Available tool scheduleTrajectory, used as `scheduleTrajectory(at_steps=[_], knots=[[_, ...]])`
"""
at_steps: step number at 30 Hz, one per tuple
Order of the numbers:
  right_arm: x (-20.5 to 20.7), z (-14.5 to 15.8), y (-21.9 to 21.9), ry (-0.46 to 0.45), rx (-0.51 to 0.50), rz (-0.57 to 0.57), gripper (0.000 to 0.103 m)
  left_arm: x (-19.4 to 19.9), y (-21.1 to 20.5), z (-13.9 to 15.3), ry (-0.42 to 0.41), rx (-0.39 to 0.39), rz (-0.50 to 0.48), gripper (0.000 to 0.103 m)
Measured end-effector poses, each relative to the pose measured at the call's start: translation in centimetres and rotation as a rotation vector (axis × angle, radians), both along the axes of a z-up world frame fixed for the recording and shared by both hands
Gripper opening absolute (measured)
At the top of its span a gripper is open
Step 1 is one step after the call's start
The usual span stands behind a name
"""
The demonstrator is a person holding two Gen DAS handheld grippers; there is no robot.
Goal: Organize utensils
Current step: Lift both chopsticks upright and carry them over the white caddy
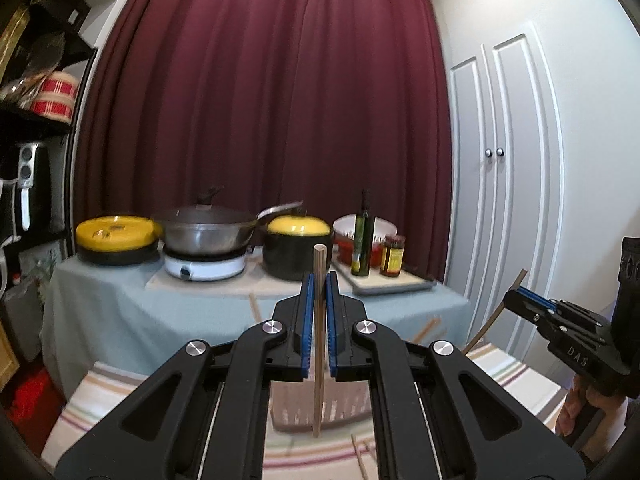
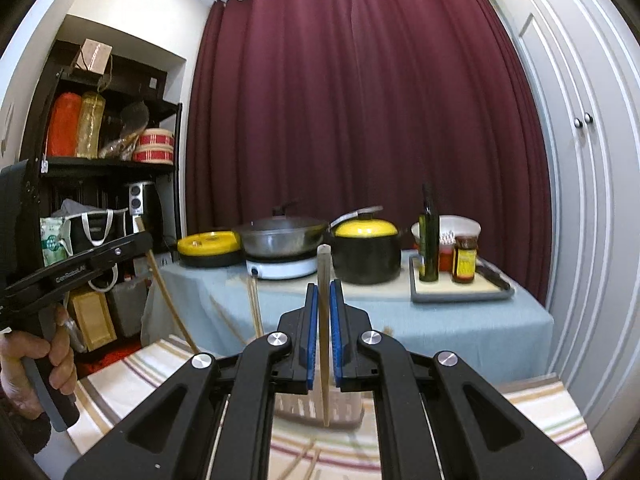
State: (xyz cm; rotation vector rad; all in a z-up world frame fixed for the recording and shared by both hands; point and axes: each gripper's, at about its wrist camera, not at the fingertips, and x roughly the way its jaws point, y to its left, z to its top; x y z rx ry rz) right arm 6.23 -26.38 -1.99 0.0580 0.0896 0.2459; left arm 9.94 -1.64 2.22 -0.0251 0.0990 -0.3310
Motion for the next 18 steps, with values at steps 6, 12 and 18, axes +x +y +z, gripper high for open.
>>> scheduleTrajectory(at_steps=[6, 12, 18], knots=[[2.2, 1.7, 0.4, -0.057, -0.004, 0.003, 0.007, 2.4, -1.0, 2.7, -0.083, 0.003, -0.011, 0.007], [4.3, 2.7, 0.8, -0.096, -0.003, 0.001, 0.007, 5.1, -1.5, 3.7, -0.118, 0.005, -0.006, 0.007], [7.5, 1.9, 1.3, -0.086, -0.004, -0.005, 0.007, 8.0, -1.7, 2.9, -0.132, 0.004, 0.02, 0.007]])
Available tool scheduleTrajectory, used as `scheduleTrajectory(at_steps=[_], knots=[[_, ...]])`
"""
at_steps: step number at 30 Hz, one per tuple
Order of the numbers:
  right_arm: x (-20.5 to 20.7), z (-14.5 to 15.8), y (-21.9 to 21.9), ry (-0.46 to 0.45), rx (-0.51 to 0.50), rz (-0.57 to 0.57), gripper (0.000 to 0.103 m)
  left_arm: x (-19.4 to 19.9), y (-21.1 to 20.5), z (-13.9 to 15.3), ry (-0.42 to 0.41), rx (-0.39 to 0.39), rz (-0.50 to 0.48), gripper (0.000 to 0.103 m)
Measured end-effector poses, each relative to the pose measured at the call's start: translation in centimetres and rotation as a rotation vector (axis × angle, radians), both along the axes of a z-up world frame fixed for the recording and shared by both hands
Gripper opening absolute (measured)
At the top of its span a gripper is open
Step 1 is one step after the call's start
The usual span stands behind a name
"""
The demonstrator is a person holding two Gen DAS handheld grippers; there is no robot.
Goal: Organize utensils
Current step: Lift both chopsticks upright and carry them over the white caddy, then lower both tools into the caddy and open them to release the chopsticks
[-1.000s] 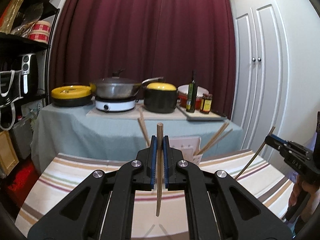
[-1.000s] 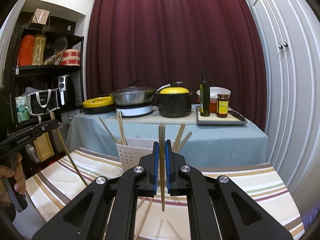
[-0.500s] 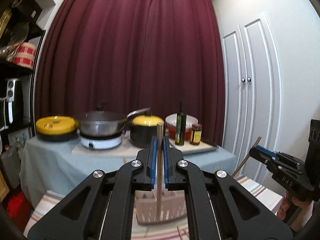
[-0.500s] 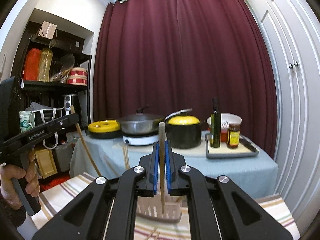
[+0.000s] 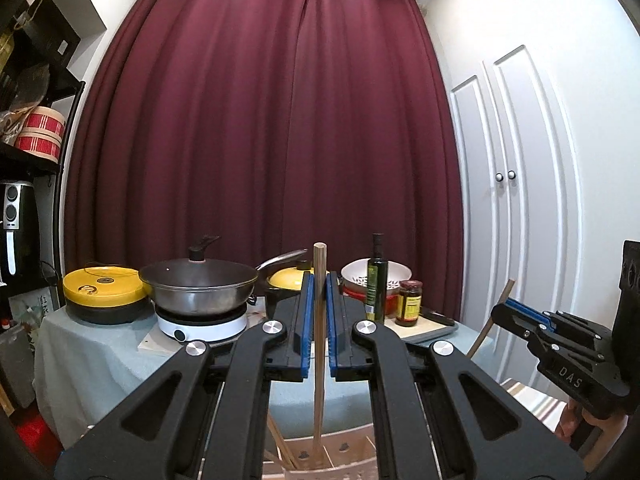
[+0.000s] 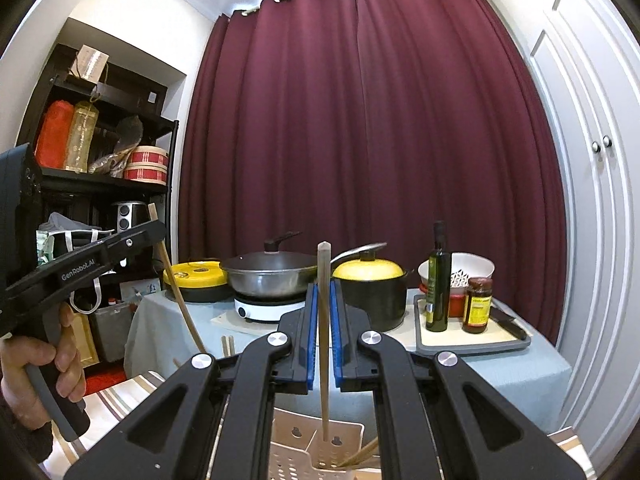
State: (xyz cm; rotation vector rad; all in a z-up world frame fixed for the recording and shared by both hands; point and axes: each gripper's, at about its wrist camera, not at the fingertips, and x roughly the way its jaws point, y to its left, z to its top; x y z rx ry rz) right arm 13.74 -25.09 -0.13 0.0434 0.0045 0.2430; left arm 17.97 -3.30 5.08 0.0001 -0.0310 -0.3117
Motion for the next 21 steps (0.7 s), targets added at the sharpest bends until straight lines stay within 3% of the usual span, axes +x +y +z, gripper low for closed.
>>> scheduleTrajectory(at_steps=[18, 21], knots=[[5.8, -6.6, 0.9, 0.182, -0.023, 0.0, 0.007, 6.9, -0.2, -7.9, 0.176, 0.019, 0.032, 0.006], [5.7, -6.7, 1.2, 0.172, -0.048, -0.015, 0.007, 7.2, -0.3, -8.6, 0.197, 0.03, 0.04, 0.007]])
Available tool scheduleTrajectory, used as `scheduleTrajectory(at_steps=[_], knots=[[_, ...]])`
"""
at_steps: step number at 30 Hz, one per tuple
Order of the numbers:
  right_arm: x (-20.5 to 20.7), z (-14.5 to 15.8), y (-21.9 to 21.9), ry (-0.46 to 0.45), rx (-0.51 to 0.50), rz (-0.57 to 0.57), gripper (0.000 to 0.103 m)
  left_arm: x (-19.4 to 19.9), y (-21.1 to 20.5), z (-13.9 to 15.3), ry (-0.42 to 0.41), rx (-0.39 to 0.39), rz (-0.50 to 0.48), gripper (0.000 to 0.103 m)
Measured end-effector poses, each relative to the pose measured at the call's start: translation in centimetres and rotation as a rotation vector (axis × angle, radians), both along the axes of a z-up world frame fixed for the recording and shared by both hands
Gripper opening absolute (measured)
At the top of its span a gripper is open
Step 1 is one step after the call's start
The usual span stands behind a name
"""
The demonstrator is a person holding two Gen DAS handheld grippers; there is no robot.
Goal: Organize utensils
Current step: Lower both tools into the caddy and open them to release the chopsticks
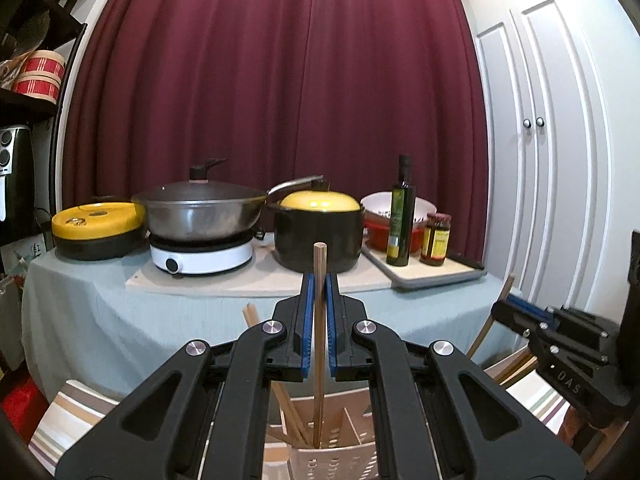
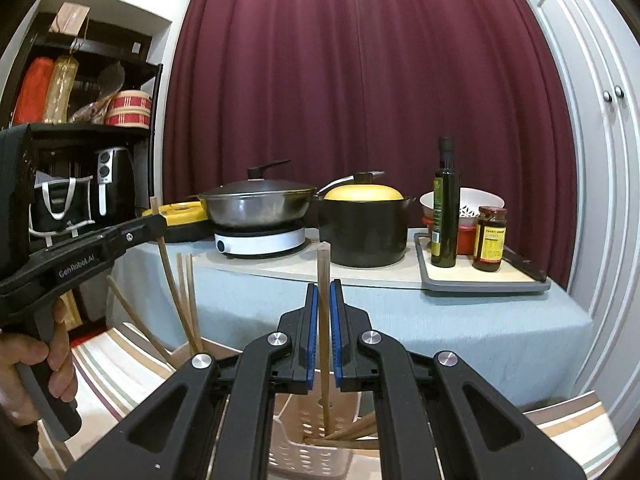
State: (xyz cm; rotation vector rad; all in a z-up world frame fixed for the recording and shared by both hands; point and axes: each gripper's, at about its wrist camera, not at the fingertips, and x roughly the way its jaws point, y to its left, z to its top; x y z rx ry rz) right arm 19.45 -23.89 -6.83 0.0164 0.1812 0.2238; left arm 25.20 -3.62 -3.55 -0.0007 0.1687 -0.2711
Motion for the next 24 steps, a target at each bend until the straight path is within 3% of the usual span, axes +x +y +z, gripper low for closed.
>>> scheduleTrajectory(at_steps=[11, 12, 15, 20, 24], knots=[[0.2, 0.1, 0.0, 0.009, 0.005, 0.013, 0.008, 0.8, 0.1, -1.1, 0.048, 0.024, 0.014, 0.009], [0.2, 0.1, 0.0, 0.011, 0.008, 0.014, 0.009, 0.9, 0.1, -1.2, 0.052, 0.025, 0.015, 0.011], [0.3, 0.1, 0.1, 0.012, 0.009, 0.014, 0.02, 0.9, 0.3, -1.2, 0.052, 0.02, 0.024, 0.031], [0.2, 0.4, 0.2, 0.0, 0.007, 0.012, 0.029, 0.5, 0.5, -1.1, 0.047, 0.018, 0.026, 0.037], [-0.3, 0.8, 0.2, -0.014, 0.006, 0.008, 0.036, -0.1, 0.6, -0.7, 0.032, 0.016, 0.034, 0.053]])
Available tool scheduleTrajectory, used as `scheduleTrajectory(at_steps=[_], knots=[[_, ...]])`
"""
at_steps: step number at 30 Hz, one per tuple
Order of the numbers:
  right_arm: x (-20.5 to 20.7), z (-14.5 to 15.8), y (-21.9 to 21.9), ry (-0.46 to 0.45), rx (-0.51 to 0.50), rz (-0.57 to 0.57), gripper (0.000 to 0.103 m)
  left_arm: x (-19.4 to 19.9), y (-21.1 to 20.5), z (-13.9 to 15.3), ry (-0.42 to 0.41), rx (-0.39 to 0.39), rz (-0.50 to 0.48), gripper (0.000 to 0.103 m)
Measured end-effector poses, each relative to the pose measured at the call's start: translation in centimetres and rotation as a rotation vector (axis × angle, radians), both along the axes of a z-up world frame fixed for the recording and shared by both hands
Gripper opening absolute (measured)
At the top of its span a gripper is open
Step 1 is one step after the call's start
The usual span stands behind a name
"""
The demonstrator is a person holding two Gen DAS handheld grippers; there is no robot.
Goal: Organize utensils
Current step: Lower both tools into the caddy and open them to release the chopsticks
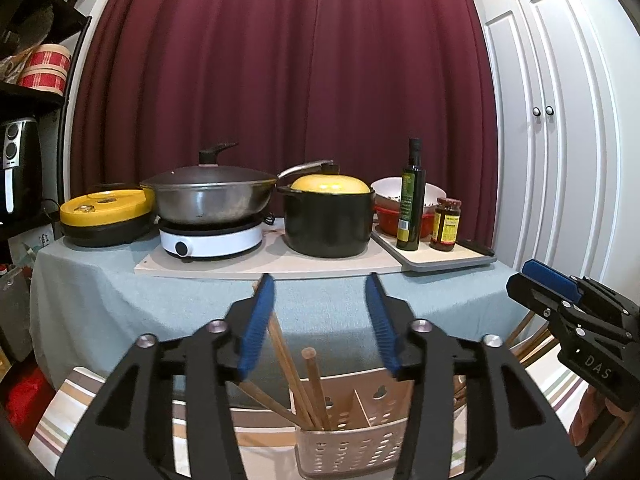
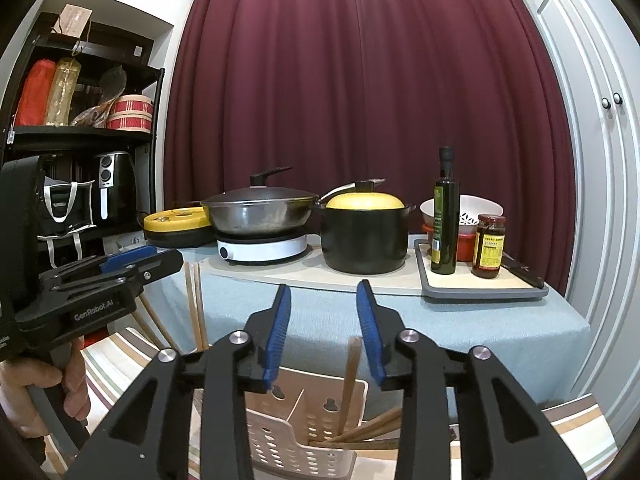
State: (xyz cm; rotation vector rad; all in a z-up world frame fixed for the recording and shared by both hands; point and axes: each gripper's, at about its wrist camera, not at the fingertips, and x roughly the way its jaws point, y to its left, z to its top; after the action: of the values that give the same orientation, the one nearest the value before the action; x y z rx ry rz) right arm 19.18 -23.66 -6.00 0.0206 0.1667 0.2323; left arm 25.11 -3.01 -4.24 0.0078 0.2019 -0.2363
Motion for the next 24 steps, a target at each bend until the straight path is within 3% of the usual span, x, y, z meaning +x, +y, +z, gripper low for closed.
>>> scheduleTrajectory(at_steps=[1, 7, 18, 24], knots=[[-0.1, 0.1, 0.0, -0.002, -0.001, -0.001, 0.037, -0.3, 0.0, 0.1, -0.008, 0.002, 0.003, 0.058], [-1.4, 0.6, 0.3, -0.014, -0.008, -0.012, 0.045, -2.1, -0.1, 0.9, -0.048, 0.025, 0.026, 0.068], [-4.1, 1.9, 0.1, -0.028, -0.022, -0.047, 0.056, -6.4, 0.1, 2.6, -0.102, 0.049, 0.058, 0.076], [-6.3, 1.5, -0.3, -0.012, -0.032, -0.063, 0.058, -9.4, 0.0, 1.9, -0.089, 0.062, 0.062, 0.076]])
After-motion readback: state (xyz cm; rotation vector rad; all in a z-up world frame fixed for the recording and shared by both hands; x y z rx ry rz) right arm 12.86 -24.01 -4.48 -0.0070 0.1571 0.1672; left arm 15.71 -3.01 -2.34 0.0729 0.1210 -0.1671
